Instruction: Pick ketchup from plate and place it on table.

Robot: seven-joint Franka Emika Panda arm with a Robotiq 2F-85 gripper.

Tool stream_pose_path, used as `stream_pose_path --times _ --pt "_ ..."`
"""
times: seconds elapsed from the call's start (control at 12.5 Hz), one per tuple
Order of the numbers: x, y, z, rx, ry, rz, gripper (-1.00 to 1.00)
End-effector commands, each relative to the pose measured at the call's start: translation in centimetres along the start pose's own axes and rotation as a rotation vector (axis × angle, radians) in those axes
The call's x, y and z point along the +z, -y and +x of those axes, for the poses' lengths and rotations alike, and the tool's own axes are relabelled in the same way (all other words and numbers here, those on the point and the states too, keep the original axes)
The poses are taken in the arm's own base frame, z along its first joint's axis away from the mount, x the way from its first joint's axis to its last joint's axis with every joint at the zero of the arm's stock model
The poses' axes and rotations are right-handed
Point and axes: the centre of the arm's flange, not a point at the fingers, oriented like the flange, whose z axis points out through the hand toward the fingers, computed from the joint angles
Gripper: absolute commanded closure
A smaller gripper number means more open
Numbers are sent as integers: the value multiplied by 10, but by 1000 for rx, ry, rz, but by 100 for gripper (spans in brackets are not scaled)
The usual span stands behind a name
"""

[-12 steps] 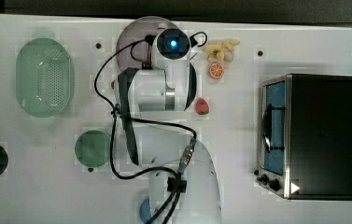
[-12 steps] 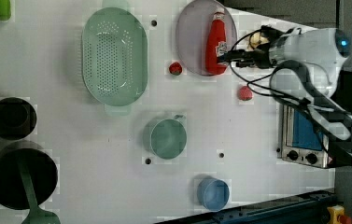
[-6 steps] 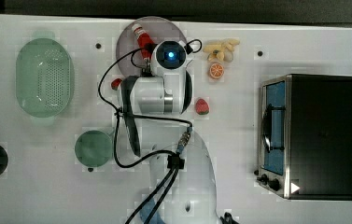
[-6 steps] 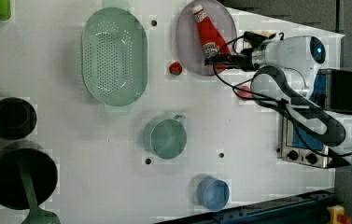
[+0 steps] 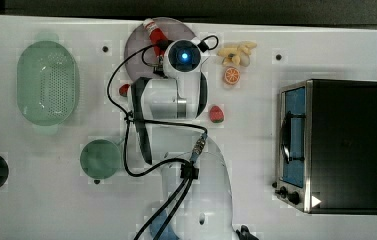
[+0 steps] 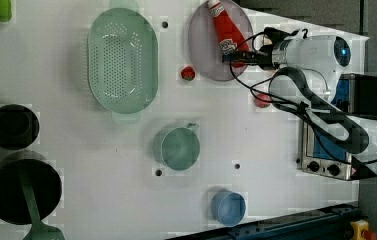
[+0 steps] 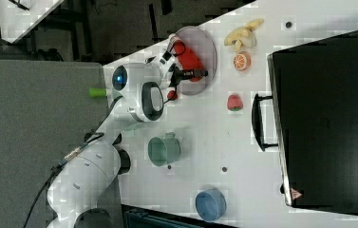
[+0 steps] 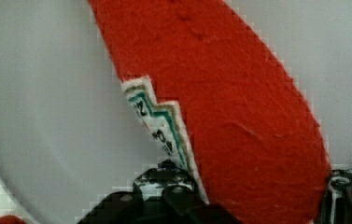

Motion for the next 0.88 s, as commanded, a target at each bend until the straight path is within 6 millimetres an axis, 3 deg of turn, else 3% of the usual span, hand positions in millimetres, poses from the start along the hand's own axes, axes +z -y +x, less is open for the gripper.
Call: stream_pose_path --times 0.08,0.48,0.88 --pt "-64 8 26 -27 -99 8 -27" --pt "-153 13 37 64 -163 8 -27" --pt "-240 5 16 162 -53 -29 -26"
